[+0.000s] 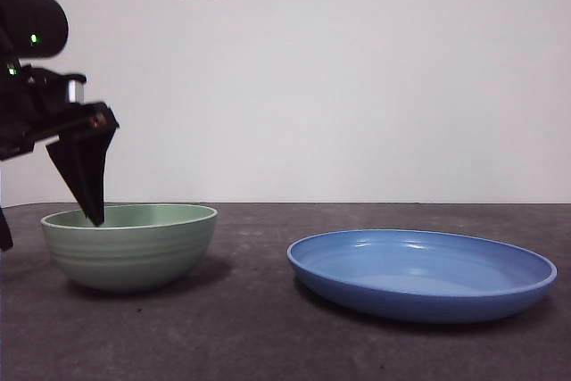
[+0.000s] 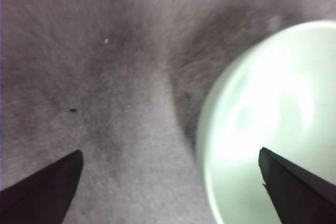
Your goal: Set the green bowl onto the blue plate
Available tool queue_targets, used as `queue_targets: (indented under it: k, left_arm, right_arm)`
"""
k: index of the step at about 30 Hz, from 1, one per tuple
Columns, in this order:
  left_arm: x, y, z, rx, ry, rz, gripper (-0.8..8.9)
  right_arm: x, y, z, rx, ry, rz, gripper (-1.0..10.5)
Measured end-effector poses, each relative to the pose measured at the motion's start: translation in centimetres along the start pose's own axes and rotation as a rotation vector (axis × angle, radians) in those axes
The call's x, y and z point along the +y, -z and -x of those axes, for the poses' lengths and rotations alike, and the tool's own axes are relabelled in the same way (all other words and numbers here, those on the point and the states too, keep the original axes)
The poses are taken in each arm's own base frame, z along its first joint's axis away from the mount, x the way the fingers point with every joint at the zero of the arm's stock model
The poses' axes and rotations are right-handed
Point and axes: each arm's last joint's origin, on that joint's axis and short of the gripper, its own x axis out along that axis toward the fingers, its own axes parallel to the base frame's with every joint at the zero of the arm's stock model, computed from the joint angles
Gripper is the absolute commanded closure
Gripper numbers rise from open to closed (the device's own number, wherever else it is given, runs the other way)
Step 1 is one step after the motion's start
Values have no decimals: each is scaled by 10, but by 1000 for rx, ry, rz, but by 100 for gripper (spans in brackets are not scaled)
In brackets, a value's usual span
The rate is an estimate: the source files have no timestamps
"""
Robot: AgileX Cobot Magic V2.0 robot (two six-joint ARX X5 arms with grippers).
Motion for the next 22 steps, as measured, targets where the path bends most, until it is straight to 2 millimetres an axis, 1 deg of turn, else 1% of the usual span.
queue_targets:
  k: [5, 7, 8, 13, 17, 18, 20, 22]
  left_arm:
    - [-2, -2, -3, -14, 4, -12, 272]
    - [-4, -3, -4, -20, 6, -20, 332]
    - [-6, -3, -4, -20, 8, -22, 377]
    - [-12, -2, -5, -14, 14, -31, 515]
    - [-16, -2, -6, -11, 19, -39, 724]
    - [-17, -2, -7, -13, 19, -41, 761]
    - [-17, -2, -7, -14, 21, -35, 799]
    - [-17, -2, -8, -13, 20, -31, 799]
  right_arm:
    - [0, 0, 0, 0, 0, 0, 325]
    - [0, 0, 0, 0, 0, 0, 325]
    - [0, 0, 0, 0, 0, 0, 325]
    - [0, 0, 0, 0, 0, 0, 325]
    - [0, 0, 0, 0, 0, 0, 325]
    - [0, 0, 0, 0, 0, 0, 325]
    - [0, 0, 0, 0, 0, 0, 325]
    - [0, 0, 0, 0, 0, 0, 325]
